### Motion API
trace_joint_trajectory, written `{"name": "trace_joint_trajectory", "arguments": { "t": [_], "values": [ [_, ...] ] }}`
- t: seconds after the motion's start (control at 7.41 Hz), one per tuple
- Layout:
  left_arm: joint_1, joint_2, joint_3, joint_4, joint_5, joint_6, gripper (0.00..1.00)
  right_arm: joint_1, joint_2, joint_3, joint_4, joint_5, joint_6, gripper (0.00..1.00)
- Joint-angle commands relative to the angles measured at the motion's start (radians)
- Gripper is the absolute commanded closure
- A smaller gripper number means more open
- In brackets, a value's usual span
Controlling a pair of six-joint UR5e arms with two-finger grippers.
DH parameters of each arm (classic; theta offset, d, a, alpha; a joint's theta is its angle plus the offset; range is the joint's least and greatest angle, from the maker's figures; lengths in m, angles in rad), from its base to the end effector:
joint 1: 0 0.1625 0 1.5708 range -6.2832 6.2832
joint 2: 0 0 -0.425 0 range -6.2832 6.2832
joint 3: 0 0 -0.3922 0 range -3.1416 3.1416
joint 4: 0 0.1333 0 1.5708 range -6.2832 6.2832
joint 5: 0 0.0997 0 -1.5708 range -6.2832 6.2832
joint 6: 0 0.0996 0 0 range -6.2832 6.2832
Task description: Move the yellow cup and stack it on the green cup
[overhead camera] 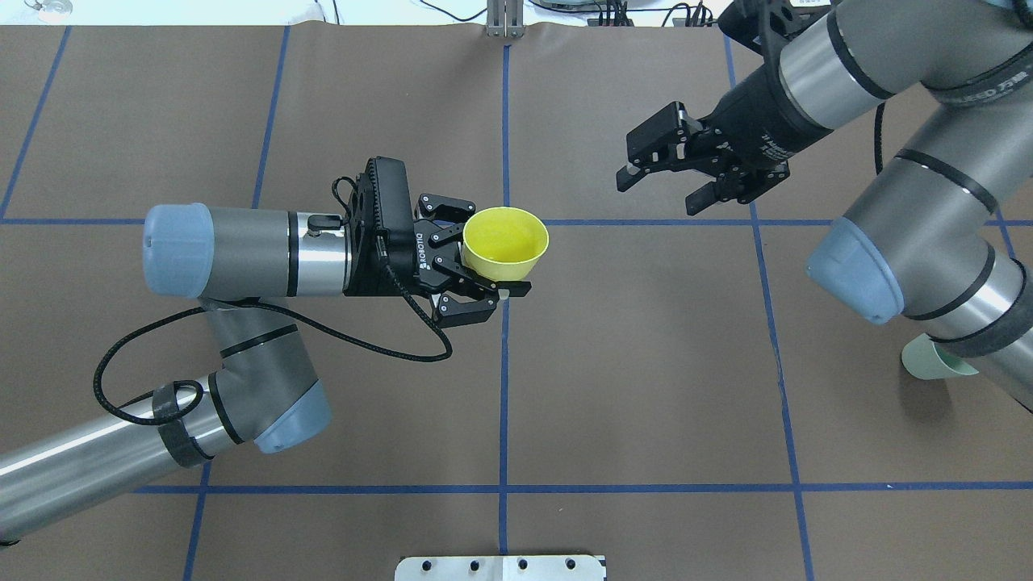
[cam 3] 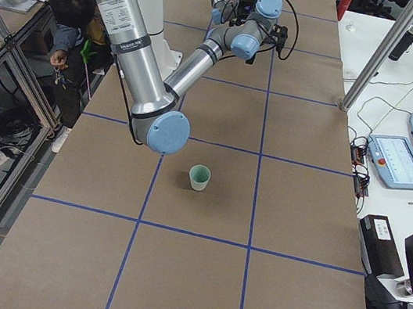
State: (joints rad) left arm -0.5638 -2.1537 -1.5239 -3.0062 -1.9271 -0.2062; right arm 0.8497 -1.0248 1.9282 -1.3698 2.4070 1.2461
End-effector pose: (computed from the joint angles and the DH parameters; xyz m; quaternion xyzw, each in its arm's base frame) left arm 0.4699 -0.4137 0.1888 0.6183 0.5481 0.3479 0.4430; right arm -0.3303 -0.4657 0.1586 -0.0222 -0.5906 -0.0038 0.8067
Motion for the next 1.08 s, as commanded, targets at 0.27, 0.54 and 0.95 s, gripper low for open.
{"name": "trace_joint_trajectory", "arguments": {
  "t": [0.27, 0.54, 0.95],
  "values": [
    [-0.001, 0.001, 0.027, 0.015, 0.0, 0.139, 1.0, -0.148, 0.055, 0.028, -0.008, -0.201, 0.099, 0.0],
    [0.001, 0.005, 0.028, 0.013, 0.0, 0.137, 1.0, -0.208, 0.06, 0.035, -0.008, -0.312, 0.099, 0.0],
    [0.001, 0.009, 0.028, 0.012, 0.0, 0.136, 1.0, -0.209, 0.06, 0.031, -0.022, -0.316, 0.099, 0.0]
  ]
}}
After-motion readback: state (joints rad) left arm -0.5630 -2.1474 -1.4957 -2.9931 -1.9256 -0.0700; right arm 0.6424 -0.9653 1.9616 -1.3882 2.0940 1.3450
